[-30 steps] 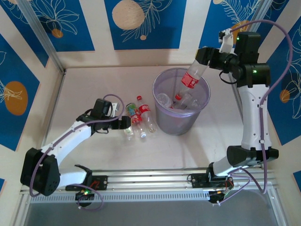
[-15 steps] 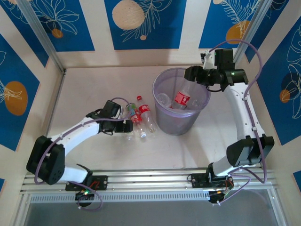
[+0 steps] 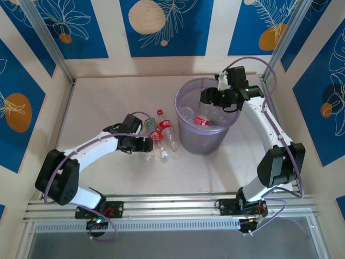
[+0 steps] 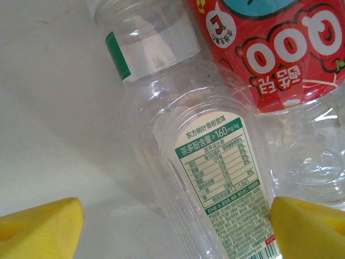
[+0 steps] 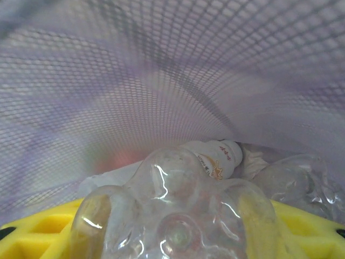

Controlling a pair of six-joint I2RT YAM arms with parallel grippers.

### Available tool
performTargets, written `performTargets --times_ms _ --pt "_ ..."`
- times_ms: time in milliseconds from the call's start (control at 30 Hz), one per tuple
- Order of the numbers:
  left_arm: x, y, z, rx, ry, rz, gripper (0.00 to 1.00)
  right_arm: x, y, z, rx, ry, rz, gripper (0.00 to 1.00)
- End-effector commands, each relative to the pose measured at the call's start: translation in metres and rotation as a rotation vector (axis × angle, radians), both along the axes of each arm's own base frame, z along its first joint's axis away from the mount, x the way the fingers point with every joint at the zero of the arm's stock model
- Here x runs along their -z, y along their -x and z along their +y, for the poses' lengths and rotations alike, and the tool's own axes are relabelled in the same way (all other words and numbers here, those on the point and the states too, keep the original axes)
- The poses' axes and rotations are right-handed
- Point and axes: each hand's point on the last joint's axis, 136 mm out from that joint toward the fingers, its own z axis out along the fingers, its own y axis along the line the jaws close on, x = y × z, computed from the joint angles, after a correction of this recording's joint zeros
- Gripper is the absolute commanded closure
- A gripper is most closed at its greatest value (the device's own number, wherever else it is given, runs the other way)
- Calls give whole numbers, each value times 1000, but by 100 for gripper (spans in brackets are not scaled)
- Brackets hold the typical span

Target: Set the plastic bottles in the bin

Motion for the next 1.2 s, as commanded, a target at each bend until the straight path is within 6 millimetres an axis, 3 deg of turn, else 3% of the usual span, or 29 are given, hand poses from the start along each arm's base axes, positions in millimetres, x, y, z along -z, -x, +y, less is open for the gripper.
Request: performTargets --times_ms 0,167,300,433,533,667,800,1000,1067,1167 --pt "4 1 3 -9 -39 15 12 23 10 11 1 -1 84 48" --pt "5 0 3 -7 -48 18 11 29 15 18 -11 14 101 35" --pt "6 -1 4 -4 -53 21 10 3 18 11 -12 55 47 21" --pt "7 -2 4 0 -62 26 9 -32 22 2 -11 102 -28 20" --pt "8 -1 4 3 -68 31 9 -46 24 -7 0 154 -54 20" --pt "8 -2 4 4 -69 30 9 -42 20 -13 9 187 -53 28" --pt "5 -2 6 1 -81 28 9 -27 21 -2 -20 172 -15 47" --pt "4 0 8 -7 -84 24 9 8 37 11 -46 162 74 51" --pt "5 -1 8 -4 -84 28 10 3 38 6 -35 170 52 51" --pt "4 -1 7 0 -78 28 10 -36 38 2 -28 133 -50 51"
